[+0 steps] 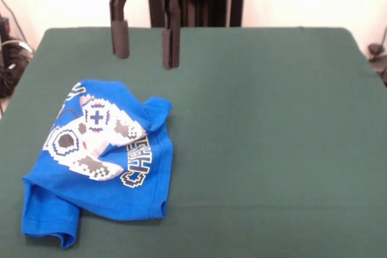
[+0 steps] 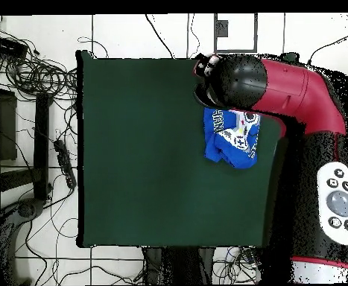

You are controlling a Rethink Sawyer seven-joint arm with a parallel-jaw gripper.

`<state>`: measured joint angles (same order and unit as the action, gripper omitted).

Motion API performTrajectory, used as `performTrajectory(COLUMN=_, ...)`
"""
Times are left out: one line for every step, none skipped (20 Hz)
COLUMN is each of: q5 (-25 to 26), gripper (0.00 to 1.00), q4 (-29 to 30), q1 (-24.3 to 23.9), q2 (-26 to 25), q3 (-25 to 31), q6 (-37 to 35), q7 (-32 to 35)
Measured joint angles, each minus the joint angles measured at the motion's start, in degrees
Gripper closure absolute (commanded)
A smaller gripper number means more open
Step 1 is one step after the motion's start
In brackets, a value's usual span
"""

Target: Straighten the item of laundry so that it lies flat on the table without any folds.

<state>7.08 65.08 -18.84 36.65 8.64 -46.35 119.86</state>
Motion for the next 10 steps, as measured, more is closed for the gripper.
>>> performTrajectory(q5=0.0, gripper=0.00, q4=-0.3, q1=-0.2, q2=-1.0, q3=0.0, q6=0.4, q7=0.0)
performTrajectory(q5=0.0, gripper=0.00, q4=-0.5, q1=-0.2, q2=-1.8, q3=0.0, q6=0.8, q7=0.0)
performTrajectory(q5=0.0, gripper=0.00, q4=-0.6, q1=-0.3, q2=-2.4, q3=0.0, q6=1.1, q7=0.0)
performTrajectory(q5=0.0, gripper=0.00, q4=-0.7, q1=-0.3, q2=-2.7, q3=0.0, q6=1.2, q7=0.0)
performTrajectory(q5=0.0, gripper=0.00, q4=-0.8, q1=-0.4, q2=-3.5, q3=0.0, q6=1.6, q7=0.0)
performTrajectory(q5=0.0, gripper=0.00, q4=-0.8, q1=-0.4, q2=-4.2, q3=0.0, q6=2.0, q7=0.0)
performTrajectory(q5=0.0, gripper=0.00, q4=-0.8, q1=-0.5, q2=-5.3, q3=0.0, q6=2.5, q7=0.0)
performTrajectory(q5=0.0, gripper=0.00, q4=-0.8, q1=-0.5, q2=-5.8, q3=0.0, q6=2.7, q7=0.0)
performTrajectory(q5=0.0, gripper=0.00, q4=-0.8, q1=-0.5, q2=-6.6, q3=0.1, q6=3.1, q7=0.0)
performTrajectory(q5=0.0, gripper=0.00, q4=-0.8, q1=-0.5, q2=-7.0, q3=0.2, q6=3.3, q7=0.0)
